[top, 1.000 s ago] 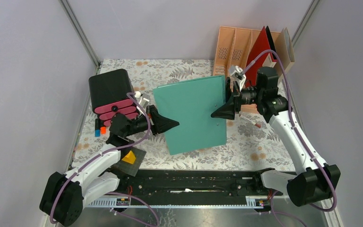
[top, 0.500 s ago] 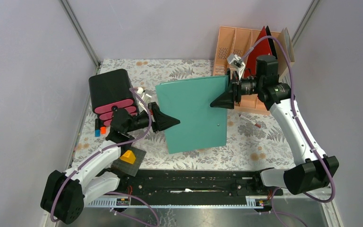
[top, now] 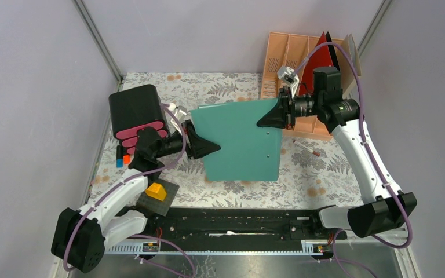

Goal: Organize the desk
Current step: Pick up the folder from the center of the board.

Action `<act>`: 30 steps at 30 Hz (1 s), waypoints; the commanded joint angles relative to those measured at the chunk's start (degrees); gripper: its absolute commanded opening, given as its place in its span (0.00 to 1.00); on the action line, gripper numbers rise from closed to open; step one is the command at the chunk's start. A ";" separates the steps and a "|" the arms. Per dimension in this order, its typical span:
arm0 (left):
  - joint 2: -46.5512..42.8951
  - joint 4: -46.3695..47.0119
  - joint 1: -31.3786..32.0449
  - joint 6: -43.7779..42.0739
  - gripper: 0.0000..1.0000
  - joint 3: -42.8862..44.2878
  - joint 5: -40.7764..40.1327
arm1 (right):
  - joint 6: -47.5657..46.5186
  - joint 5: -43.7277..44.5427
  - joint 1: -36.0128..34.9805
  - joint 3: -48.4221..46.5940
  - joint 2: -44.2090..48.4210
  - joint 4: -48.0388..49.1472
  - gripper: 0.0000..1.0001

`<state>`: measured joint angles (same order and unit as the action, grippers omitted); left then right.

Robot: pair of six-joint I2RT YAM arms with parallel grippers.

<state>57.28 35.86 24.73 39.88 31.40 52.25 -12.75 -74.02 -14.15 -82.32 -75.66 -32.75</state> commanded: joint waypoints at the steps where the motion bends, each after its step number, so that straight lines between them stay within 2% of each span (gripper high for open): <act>1: -2.95 -5.26 -2.40 -1.41 0.60 4.61 -6.42 | -1.77 4.63 -0.45 -1.72 2.94 -2.58 0.00; 2: -4.01 -9.41 -2.65 -3.00 0.74 5.49 -10.14 | -1.45 6.28 -0.14 -1.90 3.47 -2.31 0.00; 4: -6.60 -18.28 -2.91 -6.57 0.93 7.29 -15.50 | 0.58 8.63 1.40 -1.60 4.71 -0.16 0.00; 5: -8.06 -22.06 -3.10 -8.19 0.98 8.07 -18.53 | 1.86 10.02 2.29 -1.22 5.42 1.46 0.00; 10: -12.01 -38.81 -3.77 -13.70 0.99 13.41 -30.73 | 5.90 19.22 7.83 0.37 8.05 8.62 0.00; 13: -11.73 -45.80 -3.81 -18.13 0.99 17.01 -32.38 | 8.15 24.94 10.93 -0.70 8.67 11.71 0.00; 15: -11.35 -49.23 -3.81 -22.18 0.99 18.28 -33.58 | 9.72 32.21 12.34 -0.43 9.56 15.29 0.00; 18: -11.89 -50.82 -3.86 -24.61 0.99 16.65 -37.93 | 11.54 41.26 13.15 0.84 11.03 21.02 0.00; 25: -13.77 -52.59 -4.43 -26.47 0.99 13.23 -43.43 | 13.92 51.99 15.72 -1.59 9.51 23.52 0.00; 30: -13.72 -52.78 -4.58 -26.61 0.99 13.25 -43.22 | 15.64 59.84 16.20 -0.44 9.60 25.79 0.00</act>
<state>44.60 -18.00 20.56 14.90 44.38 11.11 0.23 -23.11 1.52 -81.25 -66.74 -14.48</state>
